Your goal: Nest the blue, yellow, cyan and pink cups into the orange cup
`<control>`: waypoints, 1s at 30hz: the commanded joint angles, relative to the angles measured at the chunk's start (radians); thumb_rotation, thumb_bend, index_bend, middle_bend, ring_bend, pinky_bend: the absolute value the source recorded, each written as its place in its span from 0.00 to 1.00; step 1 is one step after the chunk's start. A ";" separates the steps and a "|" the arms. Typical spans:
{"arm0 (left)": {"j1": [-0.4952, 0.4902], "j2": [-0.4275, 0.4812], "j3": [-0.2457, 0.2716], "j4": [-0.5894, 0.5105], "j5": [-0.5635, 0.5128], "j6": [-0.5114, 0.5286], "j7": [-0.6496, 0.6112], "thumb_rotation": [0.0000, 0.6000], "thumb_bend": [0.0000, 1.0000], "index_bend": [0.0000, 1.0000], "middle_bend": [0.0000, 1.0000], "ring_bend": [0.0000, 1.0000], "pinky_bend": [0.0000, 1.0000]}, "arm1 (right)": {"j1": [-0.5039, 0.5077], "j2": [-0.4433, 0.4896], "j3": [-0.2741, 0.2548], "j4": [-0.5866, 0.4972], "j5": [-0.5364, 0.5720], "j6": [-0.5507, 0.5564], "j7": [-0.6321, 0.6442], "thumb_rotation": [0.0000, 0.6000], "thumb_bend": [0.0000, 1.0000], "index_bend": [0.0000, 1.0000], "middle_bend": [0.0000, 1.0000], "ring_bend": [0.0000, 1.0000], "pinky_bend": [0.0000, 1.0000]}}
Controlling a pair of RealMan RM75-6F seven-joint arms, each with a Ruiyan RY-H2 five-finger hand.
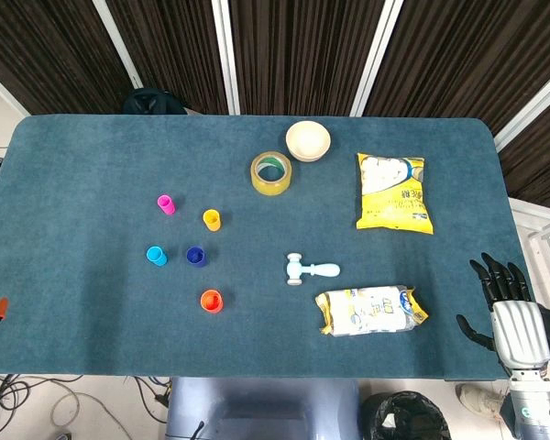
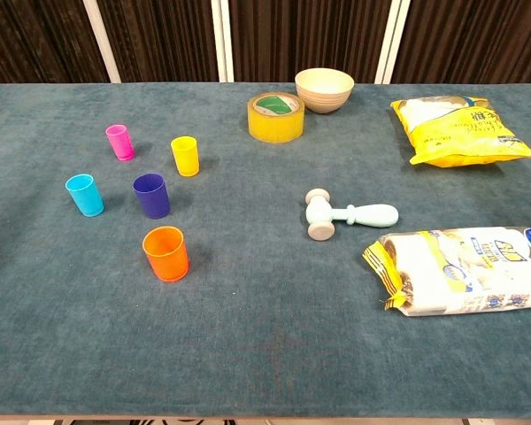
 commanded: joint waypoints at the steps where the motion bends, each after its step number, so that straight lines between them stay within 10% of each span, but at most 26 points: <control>1: -0.001 -0.001 0.000 -0.001 0.001 -0.001 0.001 1.00 0.26 0.07 0.07 0.00 0.02 | 0.000 0.000 0.000 0.000 0.000 0.000 0.000 1.00 0.32 0.11 0.04 0.10 0.00; 30: -0.034 -0.020 -0.001 0.016 0.014 -0.047 0.005 1.00 0.22 0.06 0.07 0.00 0.01 | -0.002 -0.001 0.002 0.000 0.009 -0.001 -0.007 1.00 0.33 0.11 0.04 0.10 0.00</control>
